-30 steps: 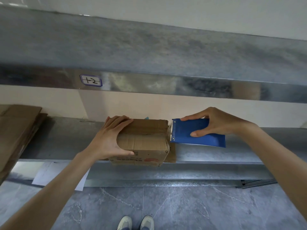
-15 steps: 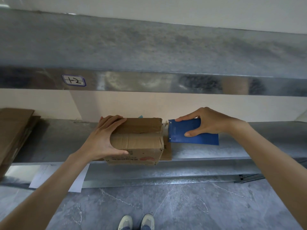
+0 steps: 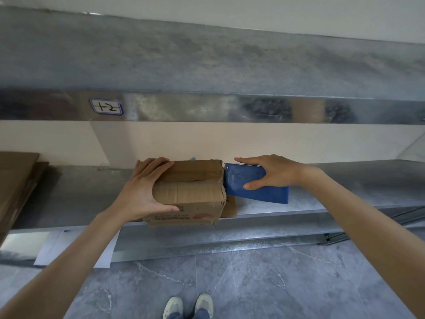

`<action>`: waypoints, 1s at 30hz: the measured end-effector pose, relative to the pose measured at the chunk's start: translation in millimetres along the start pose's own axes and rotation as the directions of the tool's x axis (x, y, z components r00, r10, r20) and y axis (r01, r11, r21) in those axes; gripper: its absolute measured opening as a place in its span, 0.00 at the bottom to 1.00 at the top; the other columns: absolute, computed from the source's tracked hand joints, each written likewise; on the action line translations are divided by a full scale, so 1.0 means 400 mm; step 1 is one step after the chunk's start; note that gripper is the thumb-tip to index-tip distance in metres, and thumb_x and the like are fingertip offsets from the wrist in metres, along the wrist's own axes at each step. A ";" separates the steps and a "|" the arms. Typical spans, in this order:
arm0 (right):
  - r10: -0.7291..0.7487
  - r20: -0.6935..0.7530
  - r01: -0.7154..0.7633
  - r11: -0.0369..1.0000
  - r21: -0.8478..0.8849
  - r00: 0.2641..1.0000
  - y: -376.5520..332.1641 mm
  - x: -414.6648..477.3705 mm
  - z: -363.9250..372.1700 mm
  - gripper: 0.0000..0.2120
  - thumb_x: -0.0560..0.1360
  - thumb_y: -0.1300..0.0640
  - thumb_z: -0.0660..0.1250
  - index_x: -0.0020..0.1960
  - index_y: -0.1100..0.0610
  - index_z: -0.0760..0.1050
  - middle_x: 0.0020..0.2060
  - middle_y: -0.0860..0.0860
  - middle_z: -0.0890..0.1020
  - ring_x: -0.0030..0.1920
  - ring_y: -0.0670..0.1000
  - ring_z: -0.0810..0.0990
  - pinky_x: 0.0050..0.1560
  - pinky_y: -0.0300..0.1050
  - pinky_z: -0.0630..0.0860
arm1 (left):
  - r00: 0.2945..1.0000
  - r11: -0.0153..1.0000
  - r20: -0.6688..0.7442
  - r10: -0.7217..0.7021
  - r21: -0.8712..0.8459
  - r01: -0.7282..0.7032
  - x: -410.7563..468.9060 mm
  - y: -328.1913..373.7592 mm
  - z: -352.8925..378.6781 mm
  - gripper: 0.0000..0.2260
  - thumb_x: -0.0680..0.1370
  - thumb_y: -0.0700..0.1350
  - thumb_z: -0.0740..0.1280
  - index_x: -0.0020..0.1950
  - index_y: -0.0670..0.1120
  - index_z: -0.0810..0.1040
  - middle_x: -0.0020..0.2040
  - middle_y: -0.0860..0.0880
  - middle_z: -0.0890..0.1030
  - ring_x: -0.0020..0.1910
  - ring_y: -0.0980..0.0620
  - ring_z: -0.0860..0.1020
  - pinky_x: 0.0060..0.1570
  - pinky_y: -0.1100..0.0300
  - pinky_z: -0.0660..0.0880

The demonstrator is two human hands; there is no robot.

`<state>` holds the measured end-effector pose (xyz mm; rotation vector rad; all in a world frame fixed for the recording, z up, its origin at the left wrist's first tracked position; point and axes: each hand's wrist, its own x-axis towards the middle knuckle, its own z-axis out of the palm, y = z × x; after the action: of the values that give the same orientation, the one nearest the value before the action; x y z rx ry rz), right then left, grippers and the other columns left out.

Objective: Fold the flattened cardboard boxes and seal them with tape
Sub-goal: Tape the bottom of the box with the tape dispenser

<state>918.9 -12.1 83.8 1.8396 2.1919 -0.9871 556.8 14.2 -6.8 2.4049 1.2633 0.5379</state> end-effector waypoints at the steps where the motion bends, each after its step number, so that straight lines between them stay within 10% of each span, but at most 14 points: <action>1: 0.003 0.015 -0.004 1.000 0.022 1.000 0.000 0.000 -0.001 0.39 0.73 0.39 0.72 0.78 0.39 0.57 0.76 0.41 0.65 0.74 0.48 0.65 0.72 0.44 0.63 | 1.000 1.000 -0.001 0.001 0.002 -0.001 -0.001 0.000 0.000 0.51 0.58 0.74 0.70 0.78 0.55 0.63 0.75 0.56 0.64 0.75 0.52 0.58 0.78 0.45 0.47; 16: 0.009 -0.008 -0.008 0.987 0.158 1.000 0.013 -0.009 0.018 0.29 0.78 0.42 0.68 0.75 0.36 0.61 0.73 0.37 0.67 0.72 0.45 0.67 0.73 0.45 0.64 | 0.999 0.999 -0.019 0.030 0.018 -0.029 0.000 -0.004 0.004 0.51 0.58 0.75 0.70 0.78 0.55 0.64 0.75 0.55 0.65 0.75 0.53 0.58 0.77 0.46 0.47; 30: 0.053 -0.204 -0.115 0.944 -0.310 0.978 -0.095 0.049 0.062 0.28 0.77 0.39 0.66 0.75 0.36 0.64 0.59 0.50 0.81 0.56 0.54 0.79 0.46 0.44 0.71 | 1.000 1.000 -0.002 -0.008 -0.010 0.008 0.004 0.001 0.003 0.52 0.57 0.75 0.69 0.77 0.54 0.64 0.76 0.55 0.64 0.75 0.54 0.57 0.77 0.44 0.52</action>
<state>871.4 -11.1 70.2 1.9182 2.1939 -0.4168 558.6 15.0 -7.5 2.3909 1.2673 0.5427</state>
